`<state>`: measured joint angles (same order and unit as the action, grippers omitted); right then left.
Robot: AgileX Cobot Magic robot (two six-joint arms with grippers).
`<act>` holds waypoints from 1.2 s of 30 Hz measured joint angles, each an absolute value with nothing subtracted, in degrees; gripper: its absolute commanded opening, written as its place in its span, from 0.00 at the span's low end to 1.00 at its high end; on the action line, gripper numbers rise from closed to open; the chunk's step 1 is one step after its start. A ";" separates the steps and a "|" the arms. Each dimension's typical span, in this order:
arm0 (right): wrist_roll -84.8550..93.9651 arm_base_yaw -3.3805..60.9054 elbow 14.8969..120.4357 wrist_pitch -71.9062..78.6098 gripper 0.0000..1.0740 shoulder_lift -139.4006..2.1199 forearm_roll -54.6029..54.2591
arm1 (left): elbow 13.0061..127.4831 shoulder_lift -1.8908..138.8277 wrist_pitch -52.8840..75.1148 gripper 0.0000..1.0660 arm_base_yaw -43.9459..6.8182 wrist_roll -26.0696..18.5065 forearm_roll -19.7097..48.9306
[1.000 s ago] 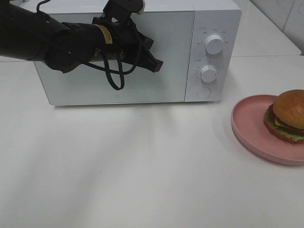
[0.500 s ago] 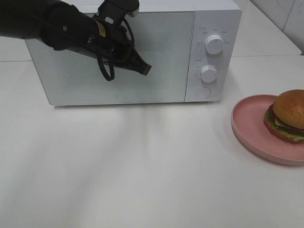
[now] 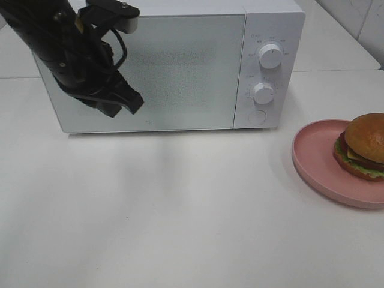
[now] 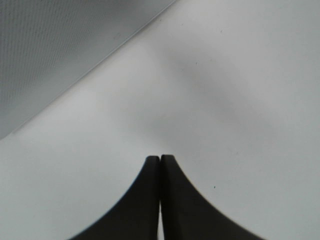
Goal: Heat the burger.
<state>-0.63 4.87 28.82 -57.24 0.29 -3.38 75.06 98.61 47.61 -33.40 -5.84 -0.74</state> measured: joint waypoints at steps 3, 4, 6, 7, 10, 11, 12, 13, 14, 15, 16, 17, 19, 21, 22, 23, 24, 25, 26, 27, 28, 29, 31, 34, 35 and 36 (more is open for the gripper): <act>-0.63 4.87 28.82 -57.24 0.49 0.29 -3.38 | 74.43 95.45 50.71 0.00 -29.45 -2.64 -0.69; -0.63 4.87 28.82 -57.24 0.49 0.29 -3.38 | 74.43 94.54 51.68 0.00 -28.19 -1.66 -0.57; -0.63 4.87 28.82 -57.24 0.49 0.29 -3.38 | 74.43 92.76 53.63 0.00 -25.78 0.00 -0.57; -0.63 4.87 28.82 -57.24 0.49 0.29 -3.38 | 74.43 91.67 55.00 0.00 -24.47 0.00 -0.57; -0.63 4.87 28.82 -57.24 0.49 0.29 -3.38 | 74.43 88.24 58.21 0.00 -21.03 0.29 -0.86; -0.63 4.87 28.82 -57.24 0.49 0.29 -3.38 | 74.43 88.24 58.21 0.00 -21.03 0.29 -0.86; -0.63 4.87 28.82 -57.24 0.49 0.29 -3.38 | 74.31 85.37 59.87 0.00 -18.74 0.29 -1.26; -0.63 4.87 28.82 -57.24 0.49 0.29 -3.38 | 74.26 84.17 60.56 0.00 -17.88 0.29 -1.32; -0.63 4.87 28.82 -57.24 0.49 0.29 -3.38 | 74.26 84.17 60.56 0.00 -17.88 0.29 -1.32; -0.63 4.87 28.82 -57.24 0.49 0.29 -3.38 | 74.20 81.13 61.82 0.00 -16.27 0.29 -1.43; -0.63 4.87 28.82 -57.24 0.49 0.29 -3.38 | 74.20 79.41 62.62 0.00 -15.70 0.29 -1.72; -0.63 4.87 28.82 -57.24 0.49 0.29 -3.38 | 74.20 79.41 62.62 0.00 -15.70 0.29 -1.72; 0.00 4.87 28.82 -57.24 0.49 0.29 -3.38 | 73.80 75.69 63.94 0.00 -15.18 0.34 -2.12; 0.86 4.87 28.82 -57.24 0.49 0.29 -3.38 | 71.22 69.73 64.40 0.00 -15.13 0.40 -2.23; 0.86 4.87 28.82 -57.24 0.49 0.29 -3.38 | 71.22 69.73 64.40 0.00 -15.13 0.40 -2.23; 0.86 4.87 28.82 -57.24 0.49 0.29 -3.38 | 68.41 65.72 64.74 0.00 -15.13 0.46 -2.12; 0.86 4.87 28.82 -57.24 0.49 0.29 -3.38 | 66.52 63.37 65.03 0.00 -15.13 0.46 -2.01; 0.86 4.87 28.82 -57.24 0.49 0.29 -3.38 | 66.52 63.37 65.03 0.00 -15.13 0.46 -2.01; 0.86 4.87 28.82 -57.24 0.49 0.29 -3.38 | 62.45 58.90 65.66 0.00 -15.13 0.46 -1.66; 0.86 4.87 28.82 -57.24 0.49 0.29 -3.38 | 60.39 56.21 65.89 0.00 -15.13 0.46 -1.60; 0.86 4.87 28.82 -57.24 0.49 0.29 -3.38 | 60.39 56.21 65.89 0.00 -15.13 0.46 -1.60; 0.86 4.87 28.82 -57.24 0.49 0.29 -3.38 | 56.72 50.59 66.46 0.00 -15.13 0.00 -1.55; 0.86 4.87 28.82 -57.24 0.49 0.29 -3.38 | 55.12 48.24 66.81 0.00 -15.13 0.00 -1.55; 0.86 4.87 28.82 -57.24 0.49 0.29 -3.38 | 47.96 36.38 67.09 0.00 -15.13 -1.66 -1.38; 0.86 4.87 28.82 -57.24 0.49 0.29 -3.38 | 46.29 33.17 67.15 0.00 -15.13 -1.78 -1.38; 0.86 4.87 28.82 -57.24 0.49 0.29 -3.38 | 46.29 33.17 67.15 0.00 -15.13 -1.78 -1.38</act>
<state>0.86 4.87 28.82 -57.24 0.29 -3.38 46.29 33.17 67.15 -15.13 -1.78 -1.38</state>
